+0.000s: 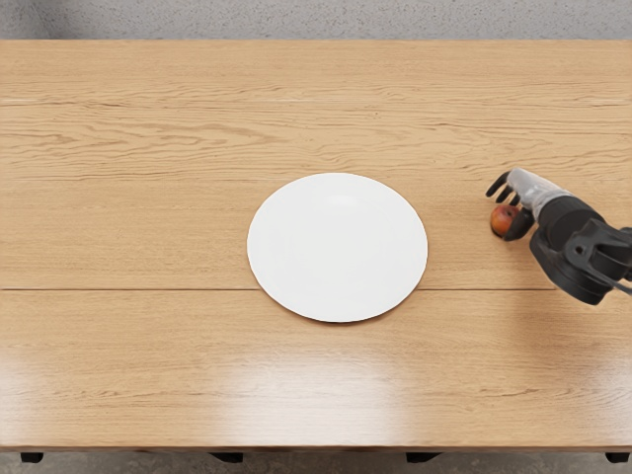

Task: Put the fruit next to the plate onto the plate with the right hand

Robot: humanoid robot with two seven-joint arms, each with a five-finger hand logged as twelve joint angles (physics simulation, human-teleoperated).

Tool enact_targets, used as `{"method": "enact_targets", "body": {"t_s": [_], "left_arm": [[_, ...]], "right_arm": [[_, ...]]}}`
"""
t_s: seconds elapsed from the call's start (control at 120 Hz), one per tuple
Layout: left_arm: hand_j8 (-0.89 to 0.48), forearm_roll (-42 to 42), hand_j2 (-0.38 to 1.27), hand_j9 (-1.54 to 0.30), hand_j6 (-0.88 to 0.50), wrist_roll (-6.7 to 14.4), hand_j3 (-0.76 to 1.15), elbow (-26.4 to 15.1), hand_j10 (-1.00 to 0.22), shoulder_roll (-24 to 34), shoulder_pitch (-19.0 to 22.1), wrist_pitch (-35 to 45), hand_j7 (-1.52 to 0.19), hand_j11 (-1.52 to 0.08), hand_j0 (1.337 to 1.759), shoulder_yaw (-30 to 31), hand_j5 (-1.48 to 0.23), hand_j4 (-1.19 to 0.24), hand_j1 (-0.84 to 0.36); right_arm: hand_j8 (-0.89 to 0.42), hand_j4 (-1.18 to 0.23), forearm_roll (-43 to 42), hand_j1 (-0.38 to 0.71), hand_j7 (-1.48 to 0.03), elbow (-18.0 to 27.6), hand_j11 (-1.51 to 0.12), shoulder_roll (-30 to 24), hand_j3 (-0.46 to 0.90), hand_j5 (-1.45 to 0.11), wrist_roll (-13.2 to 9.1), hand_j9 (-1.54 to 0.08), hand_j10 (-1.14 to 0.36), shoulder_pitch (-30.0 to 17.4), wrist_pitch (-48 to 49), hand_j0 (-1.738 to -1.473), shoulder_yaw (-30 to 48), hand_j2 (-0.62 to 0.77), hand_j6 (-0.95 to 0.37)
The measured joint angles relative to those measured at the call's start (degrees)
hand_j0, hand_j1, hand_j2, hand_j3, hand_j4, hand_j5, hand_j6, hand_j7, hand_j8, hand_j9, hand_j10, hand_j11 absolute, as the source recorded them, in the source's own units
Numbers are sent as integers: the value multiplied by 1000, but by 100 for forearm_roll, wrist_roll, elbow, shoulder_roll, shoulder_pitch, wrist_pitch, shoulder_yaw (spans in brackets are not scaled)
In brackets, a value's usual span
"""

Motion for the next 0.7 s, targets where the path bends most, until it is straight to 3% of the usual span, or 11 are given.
{"method": "enact_targets", "body": {"t_s": [0.15,0.358,0.483,0.575,0.7], "left_arm": [[-11,0,2,-13,-11,0,0,0,-10,0,0,0,-13,-13,1658,0,-13,-11,337],[-11,0,2,-14,-11,0,0,0,-11,0,0,0,-14,-14,1658,-1,-14,-11,337],[-11,0,2,-14,-11,0,0,0,-10,0,0,0,-14,-14,1658,-1,-14,-11,337],[-11,0,3,-14,-11,0,0,0,-11,0,0,0,-14,-14,1658,-1,-14,-11,337],[-11,0,3,-14,-11,0,0,0,-11,0,0,0,-14,-14,1658,-1,-14,-11,336]], "right_arm": [[-437,-496,35,231,-647,1,-654,10,0,-654,0,-654,-496,0,0,-1657,-4,-51,-499],[-349,-621,140,296,-806,13,-814,13,-1,-810,-14,-817,-543,15,1,-1650,-6,66,-429],[-400,-728,152,284,-931,19,-947,14,-1,-919,-5,-939,-610,14,-3,-1648,-3,247,-493],[-481,-792,247,245,-1005,36,-1025,15,-1,-976,-1,-1009,-675,15,-7,-1647,-3,267,-531],[-461,-826,372,228,-1064,55,-1110,12,1,-1053,10,-1089,-698,70,-2,-1648,1,310,-520]]}}
